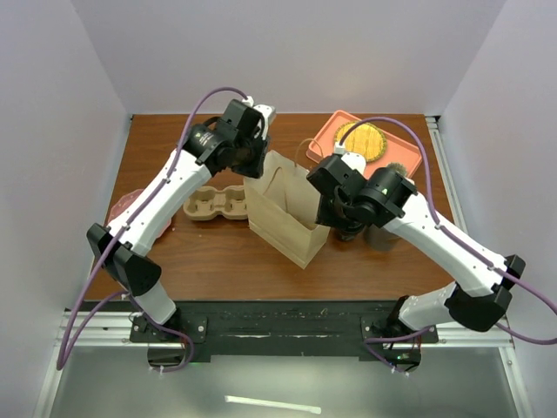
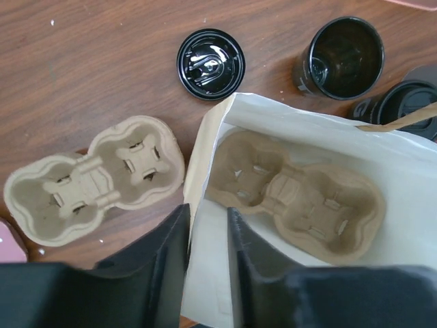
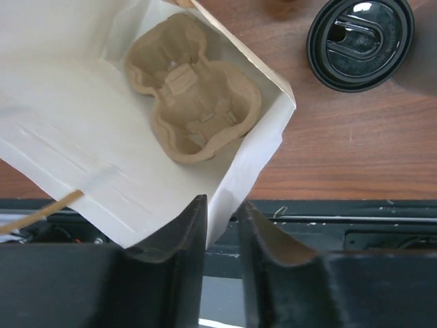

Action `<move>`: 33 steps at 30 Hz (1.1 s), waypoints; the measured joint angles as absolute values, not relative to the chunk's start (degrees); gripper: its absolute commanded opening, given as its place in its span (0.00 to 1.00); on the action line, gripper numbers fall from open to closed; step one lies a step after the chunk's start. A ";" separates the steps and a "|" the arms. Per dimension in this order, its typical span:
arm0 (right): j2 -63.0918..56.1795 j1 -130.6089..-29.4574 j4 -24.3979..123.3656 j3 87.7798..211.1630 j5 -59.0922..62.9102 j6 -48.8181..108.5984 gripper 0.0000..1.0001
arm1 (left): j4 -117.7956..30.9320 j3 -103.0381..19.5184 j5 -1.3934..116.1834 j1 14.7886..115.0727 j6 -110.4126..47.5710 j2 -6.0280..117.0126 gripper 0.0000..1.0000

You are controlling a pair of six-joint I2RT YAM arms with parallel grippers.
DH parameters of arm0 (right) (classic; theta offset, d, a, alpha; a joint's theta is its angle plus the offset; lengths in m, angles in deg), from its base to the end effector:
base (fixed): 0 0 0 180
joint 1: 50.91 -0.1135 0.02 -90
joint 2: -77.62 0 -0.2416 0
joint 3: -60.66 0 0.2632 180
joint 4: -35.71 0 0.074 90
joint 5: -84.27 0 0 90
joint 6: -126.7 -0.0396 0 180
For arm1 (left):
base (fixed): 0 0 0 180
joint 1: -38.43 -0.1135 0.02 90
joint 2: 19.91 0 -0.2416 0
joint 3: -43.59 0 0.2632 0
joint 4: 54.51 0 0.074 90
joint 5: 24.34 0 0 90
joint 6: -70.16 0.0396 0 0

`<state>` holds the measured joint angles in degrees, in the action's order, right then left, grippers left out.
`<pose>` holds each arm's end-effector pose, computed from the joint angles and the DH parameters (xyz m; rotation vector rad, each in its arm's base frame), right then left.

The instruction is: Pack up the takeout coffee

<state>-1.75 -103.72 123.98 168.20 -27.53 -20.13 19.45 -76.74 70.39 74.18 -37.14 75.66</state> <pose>0.1705 0.2004 0.3792 0.2183 2.5182 0.2708 0.2913 -0.2057 0.3783 0.3557 2.4250 -0.3165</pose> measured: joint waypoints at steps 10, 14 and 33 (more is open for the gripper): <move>-2.99 -103.59 124.48 178.06 -28.89 -17.25 0.00 | 21.63 -79.91 65.78 76.10 -43.59 68.25 0.00; 2.25 -103.16 125.44 169.34 -28.63 -15.43 0.00 | 24.08 -65.86 63.13 77.15 -48.00 58.30 0.00; -4.09 -101.47 126.05 178.39 -25.94 -8.75 0.00 | 26.57 -63.74 64.92 77.17 -52.83 53.73 0.00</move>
